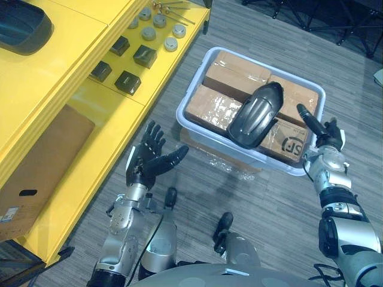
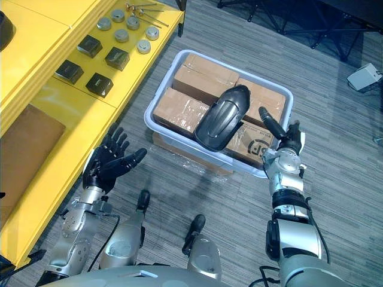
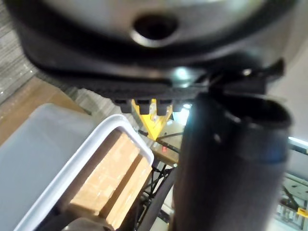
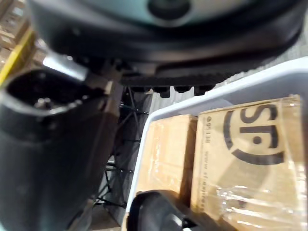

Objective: Walk over and take three plastic housings, then place them on the shelf

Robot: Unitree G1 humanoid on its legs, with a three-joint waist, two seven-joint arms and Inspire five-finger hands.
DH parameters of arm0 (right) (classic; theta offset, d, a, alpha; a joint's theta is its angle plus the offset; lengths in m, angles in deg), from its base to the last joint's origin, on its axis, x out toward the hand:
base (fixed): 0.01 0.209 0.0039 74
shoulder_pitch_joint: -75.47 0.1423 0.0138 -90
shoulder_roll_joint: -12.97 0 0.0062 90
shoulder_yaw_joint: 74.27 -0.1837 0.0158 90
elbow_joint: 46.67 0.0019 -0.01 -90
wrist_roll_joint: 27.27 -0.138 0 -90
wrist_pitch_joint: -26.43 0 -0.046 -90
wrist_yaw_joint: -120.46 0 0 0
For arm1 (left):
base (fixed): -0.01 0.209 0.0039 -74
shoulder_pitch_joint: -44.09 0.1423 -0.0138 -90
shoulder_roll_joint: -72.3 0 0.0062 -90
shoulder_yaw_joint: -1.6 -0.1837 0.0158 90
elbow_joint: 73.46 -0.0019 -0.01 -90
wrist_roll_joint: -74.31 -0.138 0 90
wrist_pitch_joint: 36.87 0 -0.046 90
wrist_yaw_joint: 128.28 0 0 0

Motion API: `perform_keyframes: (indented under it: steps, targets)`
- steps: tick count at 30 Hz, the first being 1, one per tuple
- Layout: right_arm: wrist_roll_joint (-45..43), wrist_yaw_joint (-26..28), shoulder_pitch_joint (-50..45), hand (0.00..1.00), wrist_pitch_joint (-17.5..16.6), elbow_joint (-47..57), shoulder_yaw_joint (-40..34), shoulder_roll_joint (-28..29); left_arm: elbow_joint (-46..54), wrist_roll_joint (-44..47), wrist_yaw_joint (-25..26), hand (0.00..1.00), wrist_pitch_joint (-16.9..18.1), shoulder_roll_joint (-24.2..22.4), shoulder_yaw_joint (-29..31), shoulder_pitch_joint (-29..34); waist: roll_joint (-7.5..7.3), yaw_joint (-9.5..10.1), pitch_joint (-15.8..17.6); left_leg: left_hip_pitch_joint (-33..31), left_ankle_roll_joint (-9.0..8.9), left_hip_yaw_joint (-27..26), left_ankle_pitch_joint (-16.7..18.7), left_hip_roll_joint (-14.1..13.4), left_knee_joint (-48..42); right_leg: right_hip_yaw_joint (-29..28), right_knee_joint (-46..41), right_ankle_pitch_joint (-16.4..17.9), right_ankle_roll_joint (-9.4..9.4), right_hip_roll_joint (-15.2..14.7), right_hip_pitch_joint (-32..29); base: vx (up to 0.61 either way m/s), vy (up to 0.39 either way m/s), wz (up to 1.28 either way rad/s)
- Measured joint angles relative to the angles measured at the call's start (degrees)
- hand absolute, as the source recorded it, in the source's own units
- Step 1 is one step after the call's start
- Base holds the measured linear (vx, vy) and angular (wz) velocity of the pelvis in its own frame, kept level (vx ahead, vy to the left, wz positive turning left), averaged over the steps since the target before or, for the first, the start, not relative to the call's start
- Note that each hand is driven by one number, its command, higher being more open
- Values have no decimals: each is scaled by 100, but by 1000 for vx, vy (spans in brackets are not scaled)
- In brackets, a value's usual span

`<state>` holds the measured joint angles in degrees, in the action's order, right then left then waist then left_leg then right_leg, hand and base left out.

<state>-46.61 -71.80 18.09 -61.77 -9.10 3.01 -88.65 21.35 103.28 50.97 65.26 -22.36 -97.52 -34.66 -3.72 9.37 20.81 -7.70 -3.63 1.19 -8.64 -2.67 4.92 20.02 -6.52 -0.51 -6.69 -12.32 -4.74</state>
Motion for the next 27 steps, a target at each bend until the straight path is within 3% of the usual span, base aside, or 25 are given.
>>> perform_keyframes:
  steps: [3, 8, 14, 21, 27]
  targets:
    - [104, 230, 275, 100, 137, -397, 18, -59, -7, -2, 28, 100, 23, 6, -16, -57, 24, -7, 184, -43, 43, -15, 26, -30, 9, 3, 122, -67, 19, 47, 18, -66, 0, 0]
    - [102, 360, 519, 100, 266, -649, 221, -196, -250, 19, 182, 100, 50, 19, -29, -57, 57, 9, 221, -140, 47, -33, -50, -51, -10, 33, 180, -118, 23, 54, -20, -18, -3, 3]
    - [115, 258, 1315, 100, 303, -889, 525, -521, -664, 244, 220, 100, 205, 6, -70, -244, 178, 68, 390, -304, 53, 67, -126, -46, -12, 133, 177, -132, 31, 60, -128, -10, -16, 9]
    - [216, 203, 2003, 100, 541, -1185, 976, -717, -712, 274, 218, 100, 344, -18, -179, -242, 187, 170, 412, -423, 48, 75, -186, -15, -19, 147, 185, -171, 27, 49, -228, 20, -18, 3]
    - [211, 324, 2024, 100, 1036, -1414, 1116, -719, -715, 302, 341, 100, 399, -32, -191, -258, 186, 172, 439, -520, 49, 99, -186, -24, -18, 151, 190, -179, 25, 62, -315, -1, -18, 1]
